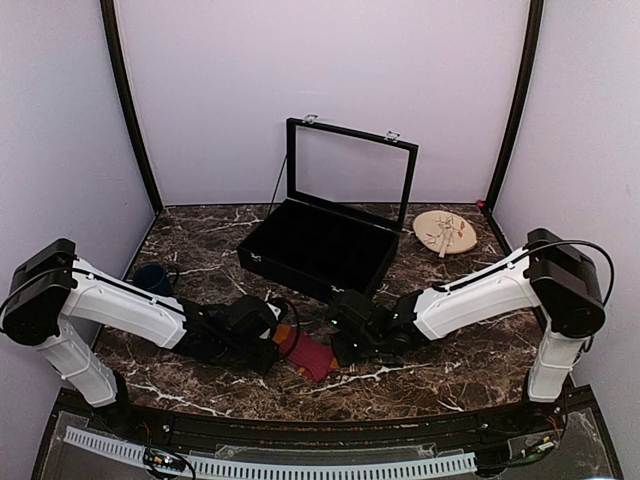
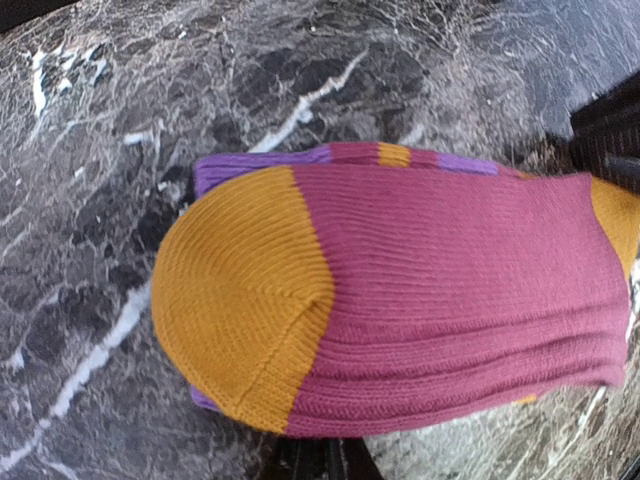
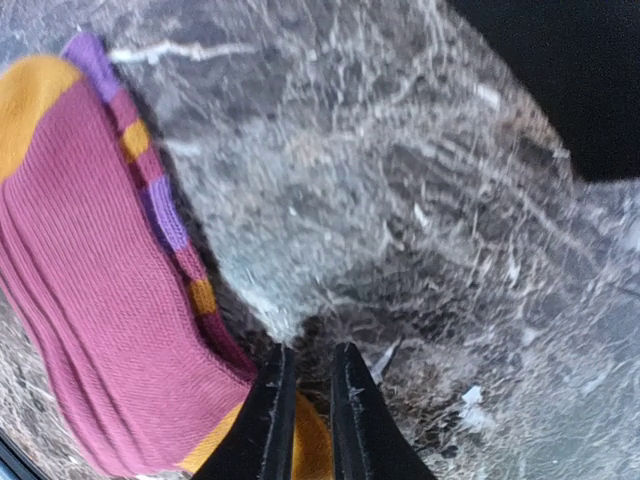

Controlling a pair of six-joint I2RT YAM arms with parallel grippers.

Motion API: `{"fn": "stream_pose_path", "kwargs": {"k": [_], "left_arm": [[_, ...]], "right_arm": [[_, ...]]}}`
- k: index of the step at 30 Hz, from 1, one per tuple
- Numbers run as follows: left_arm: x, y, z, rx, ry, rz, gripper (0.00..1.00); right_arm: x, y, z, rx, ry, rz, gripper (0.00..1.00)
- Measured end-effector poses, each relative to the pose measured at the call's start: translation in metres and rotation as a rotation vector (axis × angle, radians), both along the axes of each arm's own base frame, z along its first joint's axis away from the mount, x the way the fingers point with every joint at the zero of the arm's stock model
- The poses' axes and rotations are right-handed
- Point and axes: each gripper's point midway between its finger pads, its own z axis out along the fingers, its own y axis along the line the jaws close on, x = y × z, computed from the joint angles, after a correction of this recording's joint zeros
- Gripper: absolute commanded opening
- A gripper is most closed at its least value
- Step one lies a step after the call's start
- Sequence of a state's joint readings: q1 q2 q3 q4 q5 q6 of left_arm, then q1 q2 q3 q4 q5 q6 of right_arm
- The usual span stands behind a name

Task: Roll the socks
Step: Rotate the sock at the center of the board.

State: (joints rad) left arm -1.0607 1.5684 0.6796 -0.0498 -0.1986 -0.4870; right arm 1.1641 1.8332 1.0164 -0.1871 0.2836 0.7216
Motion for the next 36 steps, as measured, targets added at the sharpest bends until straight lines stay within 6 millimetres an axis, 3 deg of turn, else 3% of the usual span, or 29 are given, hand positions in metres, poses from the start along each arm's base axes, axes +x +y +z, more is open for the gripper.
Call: {"fn": "stream_pose_path", "kwargs": {"k": [15,36], "left_arm": [[0.033,-0.015,0.001,-0.031,-0.003,-0.02,0.09],[0.047,-0.039,0.002,-0.086,-0.008,-0.073,0.09]], "right_arm": [[-0.027,0.004,0.002,0.057,0.058,0.021,0.14],[-0.062,0.021,0.002,0.097,0.112,0.055,0.15]]}}
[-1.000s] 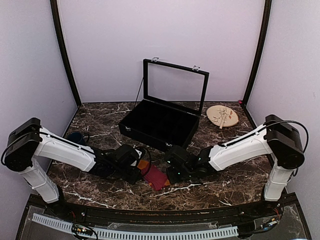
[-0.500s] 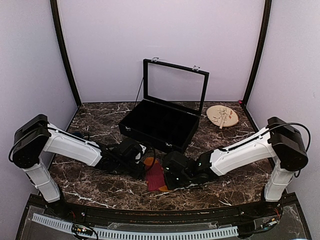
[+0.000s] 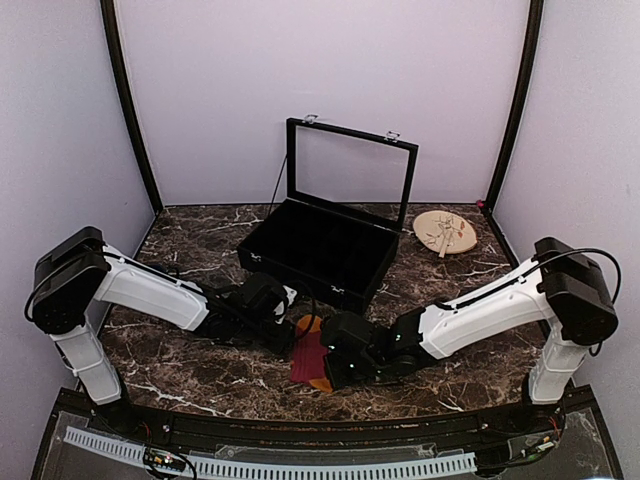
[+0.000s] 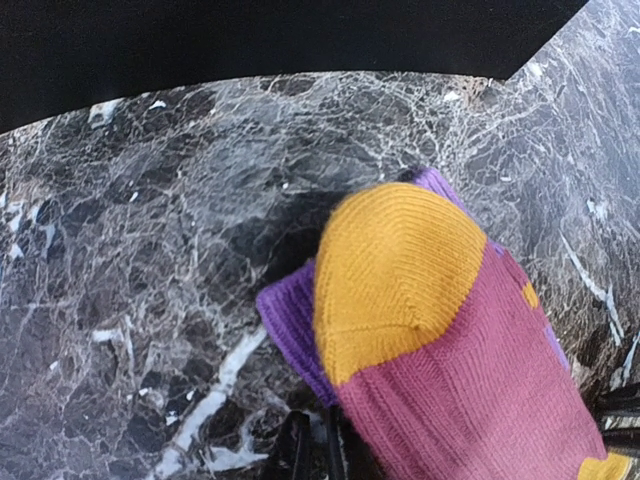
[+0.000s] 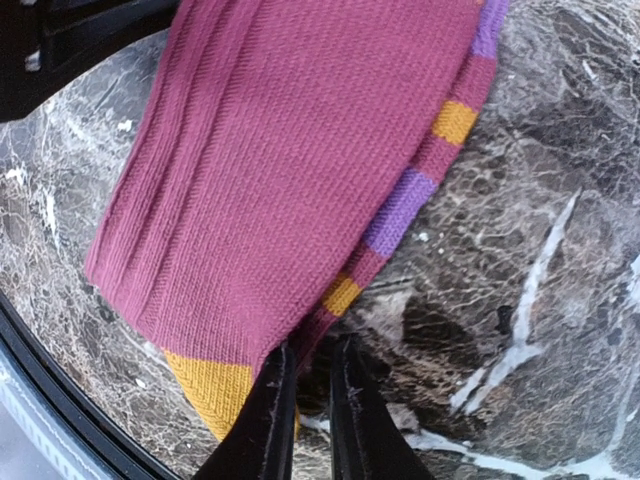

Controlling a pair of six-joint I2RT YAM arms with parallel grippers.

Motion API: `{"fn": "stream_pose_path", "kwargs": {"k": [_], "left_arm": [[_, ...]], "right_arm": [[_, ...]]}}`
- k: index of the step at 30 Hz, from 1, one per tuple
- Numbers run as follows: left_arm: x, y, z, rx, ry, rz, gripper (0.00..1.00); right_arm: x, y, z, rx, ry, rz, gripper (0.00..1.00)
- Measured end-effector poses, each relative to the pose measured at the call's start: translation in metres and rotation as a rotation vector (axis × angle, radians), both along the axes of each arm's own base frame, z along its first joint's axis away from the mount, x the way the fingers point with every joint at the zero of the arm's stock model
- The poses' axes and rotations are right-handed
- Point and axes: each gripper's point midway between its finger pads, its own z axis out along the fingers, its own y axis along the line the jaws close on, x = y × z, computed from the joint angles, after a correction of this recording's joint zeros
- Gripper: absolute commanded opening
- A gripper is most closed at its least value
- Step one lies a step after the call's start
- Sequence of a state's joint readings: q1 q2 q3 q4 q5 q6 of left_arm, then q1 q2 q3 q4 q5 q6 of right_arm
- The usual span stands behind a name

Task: Roll the socks
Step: Rotate the sock at the center of the board.

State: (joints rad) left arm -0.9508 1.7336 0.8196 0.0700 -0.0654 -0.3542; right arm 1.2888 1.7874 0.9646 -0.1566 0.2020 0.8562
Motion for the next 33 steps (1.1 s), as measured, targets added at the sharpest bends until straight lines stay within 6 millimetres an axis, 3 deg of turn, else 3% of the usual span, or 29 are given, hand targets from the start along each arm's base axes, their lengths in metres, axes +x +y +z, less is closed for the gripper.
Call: {"fn": "stream_pose_path", "kwargs": {"k": [5,9,14,19,25,33], "left_arm": [[0.001,-0.002,0.0,-0.005,-0.003,-0.004,0.1],[0.001,-0.001,0.001,-0.007,-0.004,0.0,0.18],[-0.004,0.012,0.003,0.001,0.011,0.023,0.29],[-0.01,0.029,0.013,0.015,0.016,0.045,0.36],[-0.014,0.038,0.04,-0.038,-0.026,0.06,0.39],[-0.04,0.062,0.056,-0.153,-0.055,0.055,0.48]], "right_arm": [[-0.003,0.0,0.0,-0.004,-0.002,-0.007,0.21],[0.002,-0.008,0.0,-0.042,-0.04,-0.025,0.32],[0.01,-0.017,0.019,-0.06,-0.11,-0.023,0.42],[0.012,-0.013,0.04,-0.067,-0.185,0.026,0.48],[-0.005,-0.007,0.047,-0.136,-0.253,0.167,0.5],[-0.034,0.002,0.047,-0.25,-0.35,0.371,0.52]]}}
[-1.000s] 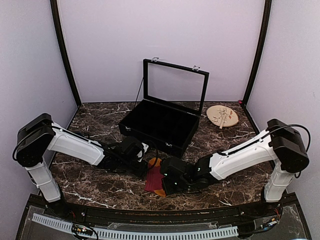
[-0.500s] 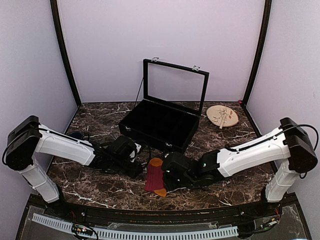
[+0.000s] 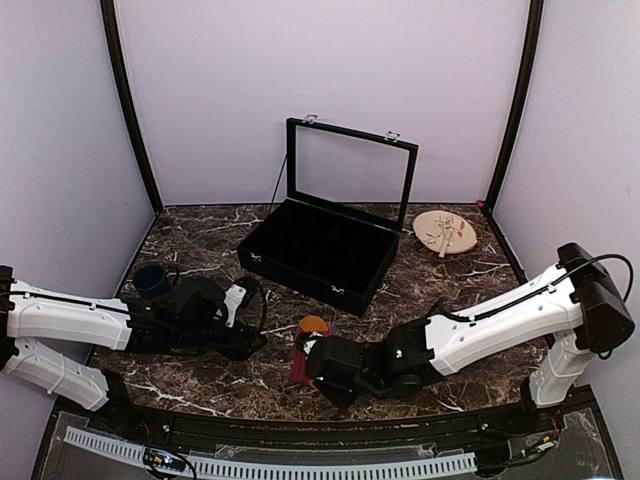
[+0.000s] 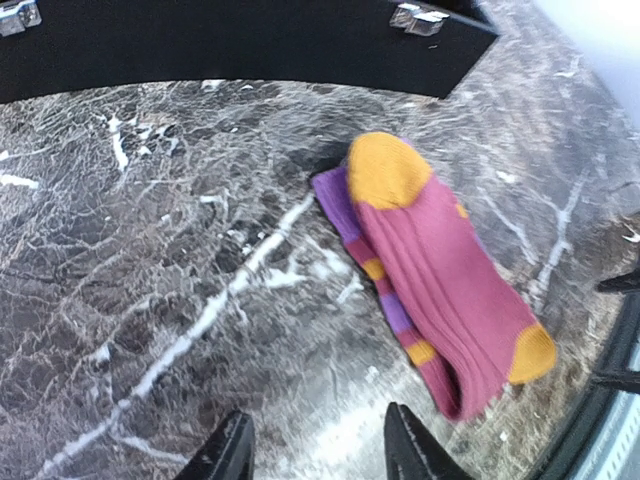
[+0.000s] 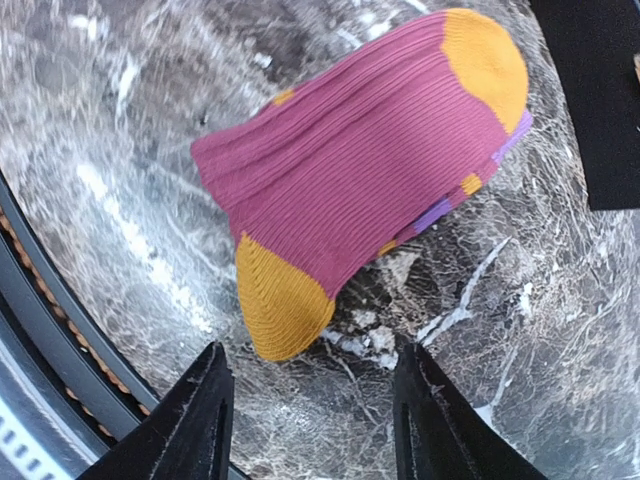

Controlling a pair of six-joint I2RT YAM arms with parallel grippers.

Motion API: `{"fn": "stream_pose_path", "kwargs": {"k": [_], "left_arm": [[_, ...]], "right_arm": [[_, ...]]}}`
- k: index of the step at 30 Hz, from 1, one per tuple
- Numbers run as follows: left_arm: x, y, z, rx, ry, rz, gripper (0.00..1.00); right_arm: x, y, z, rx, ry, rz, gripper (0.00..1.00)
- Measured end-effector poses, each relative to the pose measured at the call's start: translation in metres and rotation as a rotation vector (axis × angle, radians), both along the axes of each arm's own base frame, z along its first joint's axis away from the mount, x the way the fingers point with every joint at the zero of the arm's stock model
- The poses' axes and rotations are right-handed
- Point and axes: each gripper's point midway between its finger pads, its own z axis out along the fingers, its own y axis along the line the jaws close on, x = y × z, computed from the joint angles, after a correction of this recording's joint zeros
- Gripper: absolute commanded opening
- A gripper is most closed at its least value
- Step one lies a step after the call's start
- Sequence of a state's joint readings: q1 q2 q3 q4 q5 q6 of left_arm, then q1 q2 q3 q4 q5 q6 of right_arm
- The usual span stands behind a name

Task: Roll the socks
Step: Rotate the sock at the center of the board, then pick up the sock from the center of the board.

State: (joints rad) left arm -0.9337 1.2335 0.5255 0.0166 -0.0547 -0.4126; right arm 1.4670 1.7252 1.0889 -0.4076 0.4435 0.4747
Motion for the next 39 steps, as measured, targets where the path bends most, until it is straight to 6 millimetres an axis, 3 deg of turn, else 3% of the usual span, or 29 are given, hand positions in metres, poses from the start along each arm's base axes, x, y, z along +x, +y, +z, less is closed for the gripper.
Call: {"fn": "stream_pose_path", "kwargs": {"k": [10,22,28,39], "left_arm": [[-0.013,0.002,0.008,-0.088,-0.001,-0.027,0.49],[-0.013,0.001,0.013,-0.113,-0.011,-0.023,0.49],[-0.013,0.001,0.013,-0.113,-0.011,-0.022,0.49],[-0.013,0.001,0.012,-0.112,-0.011,-0.022,0.49]], "right_arm": [[-0.01,0.002,-0.019,-0.149,-0.075,0.154,0.56],[-0.017,0.002,-0.039,-0.257,-0.118,0.285,0.57],[-0.016,0.012,-0.039,-0.269,-0.142,0.321,0.57],[-0.01,0.013,-0.044,-0.295,-0.163,0.331,0.54]]}}
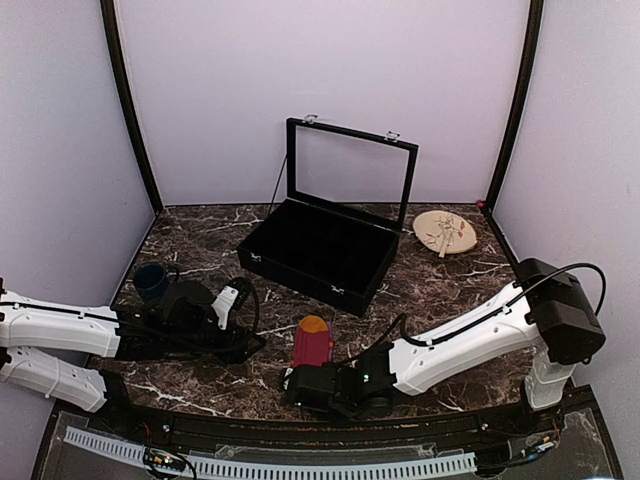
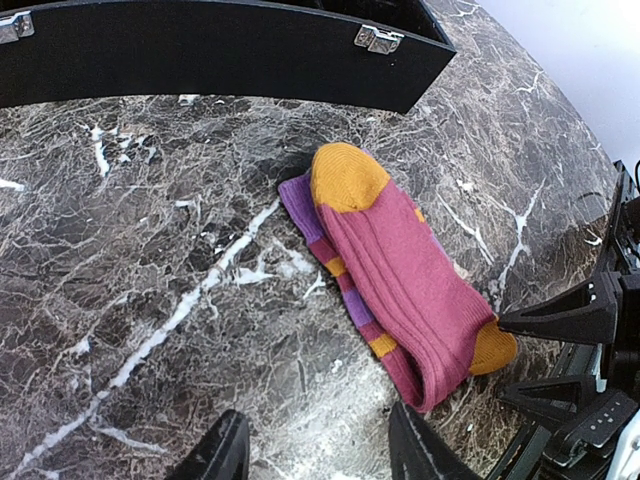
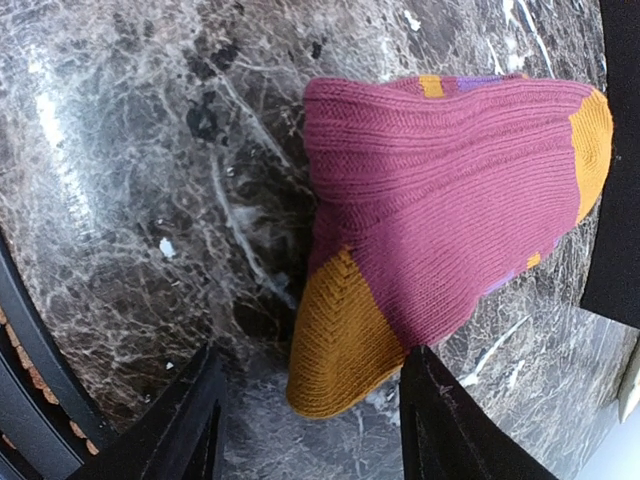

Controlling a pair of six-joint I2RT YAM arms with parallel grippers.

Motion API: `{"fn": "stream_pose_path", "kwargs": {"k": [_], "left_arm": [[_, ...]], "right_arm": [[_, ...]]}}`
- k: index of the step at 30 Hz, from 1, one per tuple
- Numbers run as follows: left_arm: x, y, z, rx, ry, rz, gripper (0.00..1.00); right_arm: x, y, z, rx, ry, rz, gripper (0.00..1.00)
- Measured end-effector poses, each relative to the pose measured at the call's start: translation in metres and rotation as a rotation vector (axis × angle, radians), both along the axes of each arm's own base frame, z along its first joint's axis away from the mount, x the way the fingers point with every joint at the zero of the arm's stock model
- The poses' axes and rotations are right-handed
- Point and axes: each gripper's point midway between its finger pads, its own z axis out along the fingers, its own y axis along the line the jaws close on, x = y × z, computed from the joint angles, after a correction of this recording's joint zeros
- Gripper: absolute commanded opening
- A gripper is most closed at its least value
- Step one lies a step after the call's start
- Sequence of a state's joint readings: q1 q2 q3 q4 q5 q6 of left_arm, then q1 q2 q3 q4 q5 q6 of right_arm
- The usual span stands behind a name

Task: Roll the socks
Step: Pick up the sock from the center of the board.

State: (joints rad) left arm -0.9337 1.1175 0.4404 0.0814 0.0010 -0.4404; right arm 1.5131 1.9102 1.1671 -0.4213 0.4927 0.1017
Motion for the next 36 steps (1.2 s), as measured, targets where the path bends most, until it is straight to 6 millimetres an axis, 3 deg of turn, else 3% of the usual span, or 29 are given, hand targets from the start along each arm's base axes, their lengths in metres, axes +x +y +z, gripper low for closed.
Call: {"fn": "stream_pose_path", "kwargs": {"k": [7,14,19,22,28,36], "left_arm": [[0.0,0.0,-0.001,0.004,-0.001,0.0,0.5],[0.001,0.001,-0.002,0.012,-0.006,-0.003,0.5],[0.001,0.001,-0.005,0.025,-0.007,-0.01,0.5],[0.001,0.0,-0.005,0.026,-0.013,-0.015,0.52],[0.003,-0.002,-0.002,0.02,-0.031,-0.025,0.53],[0.003,-0.004,0.0,0.014,-0.051,-0.041,0.54]], "right_arm": [[0.008,-0.002,-0.002,-0.001,0.024,-0.013,0.48],[0.011,-0.002,-0.006,0.008,0.082,-0.008,0.35],[0.009,0.0,-0.008,0.013,0.126,0.015,0.14],[0.01,0.0,-0.01,0.014,0.151,0.02,0.08],[0.01,0.0,-0.011,0.017,0.175,0.03,0.0],[0.009,0.001,-0.011,0.032,0.231,0.028,0.0]]}}
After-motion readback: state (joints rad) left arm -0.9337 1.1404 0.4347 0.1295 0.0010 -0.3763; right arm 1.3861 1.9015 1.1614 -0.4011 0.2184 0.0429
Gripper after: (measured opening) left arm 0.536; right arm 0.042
